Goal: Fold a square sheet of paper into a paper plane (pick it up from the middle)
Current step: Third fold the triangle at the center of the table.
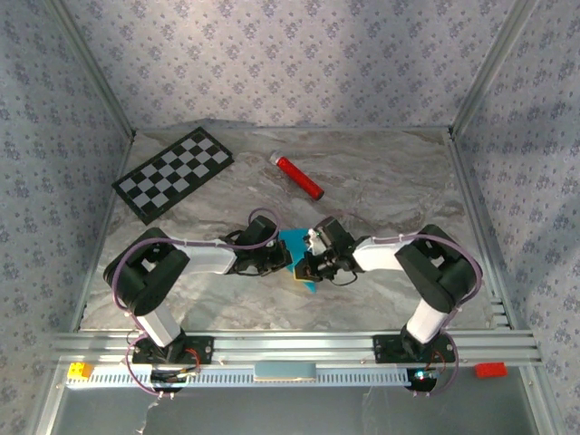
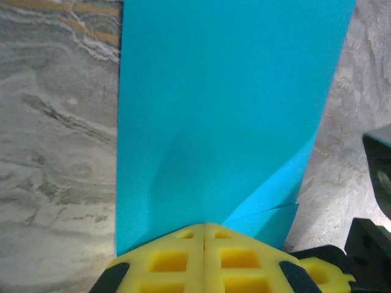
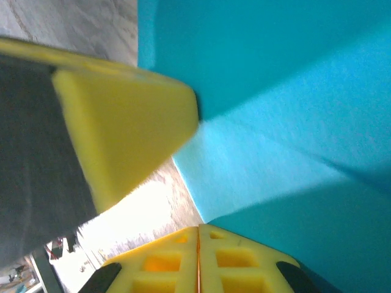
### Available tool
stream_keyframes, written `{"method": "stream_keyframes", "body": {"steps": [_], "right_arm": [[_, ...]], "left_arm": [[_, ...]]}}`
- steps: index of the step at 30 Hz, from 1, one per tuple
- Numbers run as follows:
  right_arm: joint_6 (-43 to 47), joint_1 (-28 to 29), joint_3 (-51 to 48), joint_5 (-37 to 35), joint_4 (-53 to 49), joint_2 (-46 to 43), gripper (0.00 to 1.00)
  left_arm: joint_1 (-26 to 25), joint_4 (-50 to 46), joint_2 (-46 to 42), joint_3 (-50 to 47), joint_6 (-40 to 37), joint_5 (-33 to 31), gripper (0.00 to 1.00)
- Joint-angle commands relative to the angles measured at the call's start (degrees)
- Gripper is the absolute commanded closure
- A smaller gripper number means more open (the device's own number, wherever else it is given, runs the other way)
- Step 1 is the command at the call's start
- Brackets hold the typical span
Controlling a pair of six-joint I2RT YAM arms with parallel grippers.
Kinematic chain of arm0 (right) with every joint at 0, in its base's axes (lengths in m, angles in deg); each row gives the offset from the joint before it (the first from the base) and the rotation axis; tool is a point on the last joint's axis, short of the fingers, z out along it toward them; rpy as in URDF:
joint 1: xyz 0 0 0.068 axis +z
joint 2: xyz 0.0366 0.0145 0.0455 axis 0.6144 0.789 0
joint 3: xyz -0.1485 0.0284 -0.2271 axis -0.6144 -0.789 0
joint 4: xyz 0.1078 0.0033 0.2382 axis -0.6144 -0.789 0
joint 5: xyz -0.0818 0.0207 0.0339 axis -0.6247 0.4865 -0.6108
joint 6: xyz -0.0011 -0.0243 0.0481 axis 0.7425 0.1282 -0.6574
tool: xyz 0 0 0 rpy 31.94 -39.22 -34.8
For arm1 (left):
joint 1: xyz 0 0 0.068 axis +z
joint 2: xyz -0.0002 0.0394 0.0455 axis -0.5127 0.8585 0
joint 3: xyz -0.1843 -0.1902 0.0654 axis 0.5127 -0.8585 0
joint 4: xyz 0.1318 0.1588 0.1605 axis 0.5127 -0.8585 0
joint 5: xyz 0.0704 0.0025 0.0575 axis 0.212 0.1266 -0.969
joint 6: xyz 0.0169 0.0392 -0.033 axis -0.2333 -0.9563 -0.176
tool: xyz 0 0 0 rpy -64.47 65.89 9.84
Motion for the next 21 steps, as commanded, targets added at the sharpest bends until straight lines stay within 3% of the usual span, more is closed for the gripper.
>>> {"method": "stream_keyframes", "body": {"steps": [1, 13, 21], "right_arm": [[-0.3, -0.4, -3.1, -0.8, -2.8, -4.1, 0.9], [1.1, -1.9, -16.2, -2.1, -7.1, -17.1, 0.88], [3.9, -5.5, -11.4, -4.1, -13.8, -23.5, 0.85]], "left_arm": [[0.0, -5.1, 2.3, -0.2, -1.4, -1.8, 1.0], [0.2, -4.9, 2.5, 0.1, -1.2, -1.4, 1.0], [-1.6, -2.4, 0.9, -1.2, 3.1, -1.8, 1.0]]}}
